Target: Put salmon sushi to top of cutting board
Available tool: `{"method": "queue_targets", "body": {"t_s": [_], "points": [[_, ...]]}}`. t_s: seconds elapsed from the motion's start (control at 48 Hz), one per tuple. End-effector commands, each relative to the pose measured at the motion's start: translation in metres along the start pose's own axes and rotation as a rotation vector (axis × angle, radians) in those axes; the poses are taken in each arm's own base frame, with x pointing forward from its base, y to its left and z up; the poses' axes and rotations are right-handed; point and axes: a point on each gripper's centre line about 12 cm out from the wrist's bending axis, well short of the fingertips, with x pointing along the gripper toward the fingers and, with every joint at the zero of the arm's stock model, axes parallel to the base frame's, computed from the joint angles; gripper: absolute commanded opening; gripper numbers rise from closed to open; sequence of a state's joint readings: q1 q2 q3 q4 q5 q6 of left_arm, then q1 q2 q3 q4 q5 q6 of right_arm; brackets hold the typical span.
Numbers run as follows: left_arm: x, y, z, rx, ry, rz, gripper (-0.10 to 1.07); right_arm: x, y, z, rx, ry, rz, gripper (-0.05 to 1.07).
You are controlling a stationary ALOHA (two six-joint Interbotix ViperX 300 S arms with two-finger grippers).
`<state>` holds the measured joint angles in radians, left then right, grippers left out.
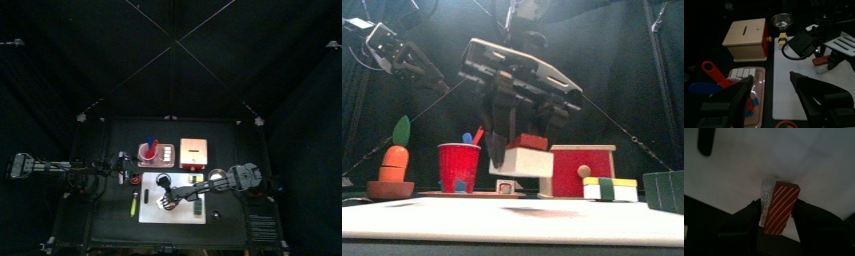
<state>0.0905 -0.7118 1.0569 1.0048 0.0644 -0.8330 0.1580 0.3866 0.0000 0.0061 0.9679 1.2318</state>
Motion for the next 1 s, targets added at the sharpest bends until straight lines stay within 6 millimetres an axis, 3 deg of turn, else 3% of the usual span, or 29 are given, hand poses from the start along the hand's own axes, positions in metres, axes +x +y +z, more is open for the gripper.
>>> {"method": "queue_targets", "body": {"t_s": [0.0,0.167,0.354,0.729,0.875,0.979], "points": [[0.000,0.002,0.008,-0.010,-0.021,0.004,0.94,-0.041,0.000,0.011,-0.049,-0.022,0.077,0.61],[0.000,0.001,0.012,-0.033,-0.036,-0.008,0.94,-0.055,-0.017,0.019,-0.212,-0.010,0.087,0.61],[-0.001,-0.001,0.020,-0.085,-0.067,-0.029,0.94,-0.055,-0.036,0.026,-0.400,0.017,0.096,0.61],[-0.002,-0.004,0.027,-0.139,-0.108,-0.066,0.94,-0.080,-0.109,0.019,-0.441,-0.013,0.091,0.60],[-0.002,-0.008,0.028,-0.140,-0.130,-0.093,0.94,-0.079,-0.126,0.014,-0.504,0.000,0.081,0.60],[-0.002,-0.007,0.030,-0.142,-0.137,-0.094,0.94,-0.078,-0.126,0.020,-0.580,0.008,0.087,0.60]]}}
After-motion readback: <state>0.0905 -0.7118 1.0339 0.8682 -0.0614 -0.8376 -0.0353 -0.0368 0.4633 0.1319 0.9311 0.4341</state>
